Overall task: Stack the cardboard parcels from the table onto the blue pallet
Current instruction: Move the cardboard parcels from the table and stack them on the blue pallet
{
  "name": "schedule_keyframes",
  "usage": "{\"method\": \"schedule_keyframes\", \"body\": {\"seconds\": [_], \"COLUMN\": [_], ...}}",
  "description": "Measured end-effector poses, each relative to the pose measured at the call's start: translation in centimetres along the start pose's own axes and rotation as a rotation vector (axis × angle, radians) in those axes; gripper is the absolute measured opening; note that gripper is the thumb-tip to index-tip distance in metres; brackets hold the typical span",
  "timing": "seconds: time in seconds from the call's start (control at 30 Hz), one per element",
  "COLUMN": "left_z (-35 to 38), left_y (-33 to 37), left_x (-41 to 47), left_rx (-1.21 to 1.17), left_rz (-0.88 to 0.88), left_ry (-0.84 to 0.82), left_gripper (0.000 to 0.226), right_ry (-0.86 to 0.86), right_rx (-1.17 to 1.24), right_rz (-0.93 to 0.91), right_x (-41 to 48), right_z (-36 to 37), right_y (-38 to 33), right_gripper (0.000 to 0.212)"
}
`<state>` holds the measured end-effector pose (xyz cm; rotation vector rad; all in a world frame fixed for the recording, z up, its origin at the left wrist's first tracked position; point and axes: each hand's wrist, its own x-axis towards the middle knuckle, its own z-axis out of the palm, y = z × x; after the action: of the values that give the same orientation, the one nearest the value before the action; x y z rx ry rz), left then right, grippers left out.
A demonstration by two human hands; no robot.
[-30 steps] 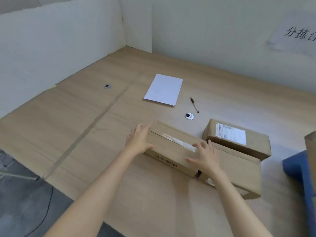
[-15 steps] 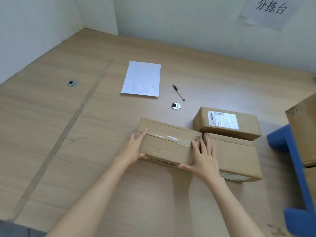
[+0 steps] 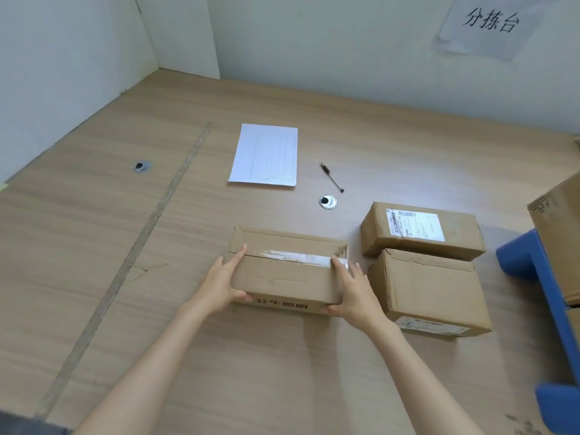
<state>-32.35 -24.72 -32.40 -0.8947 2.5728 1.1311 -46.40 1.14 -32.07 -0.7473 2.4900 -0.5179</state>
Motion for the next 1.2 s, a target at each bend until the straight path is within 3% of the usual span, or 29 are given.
{"method": "schedule_keyframes", "body": {"seconds": [0.1, 0.37, 0.63, 0.9, 1.2], "left_z": [-2.6, -10.3, -11.7, -5.9, 9.2], "left_y": [1.9, 12.2, 23.8, 34.7, 44.9], "left_x": [-0.8, -5.1, -10.7, -17.2, -24.1], "left_rx": [0.038, 0.116, 0.123, 0.153, 0.107], "left_rz": [0.015, 0.151, 0.381, 0.537, 0.599], "left_ry": [0.045, 0.159, 0.267, 0.324, 0.321], "left_gripper": [0.121, 0.108, 0.097, 0.082, 0.08], "right_ry": [0.026, 0.216, 0.447, 0.595, 0.649], "right_rx": [0.173, 0.239, 0.288, 0.353, 0.33], "right_rz": [-0.042, -0.147, -0.183, -0.169, -0.131], "right_x": [-0.3, -4.0, -11.7, -22.4, -34.6], "right_z": [-2.6, -12.6, -22.8, -30.0, -35.7], "right_y": [-1.1, -3.5, -1.4, 6.9, 22.0], "right_gripper": [0.106, 0.101, 0.101, 0.095, 0.088]}}
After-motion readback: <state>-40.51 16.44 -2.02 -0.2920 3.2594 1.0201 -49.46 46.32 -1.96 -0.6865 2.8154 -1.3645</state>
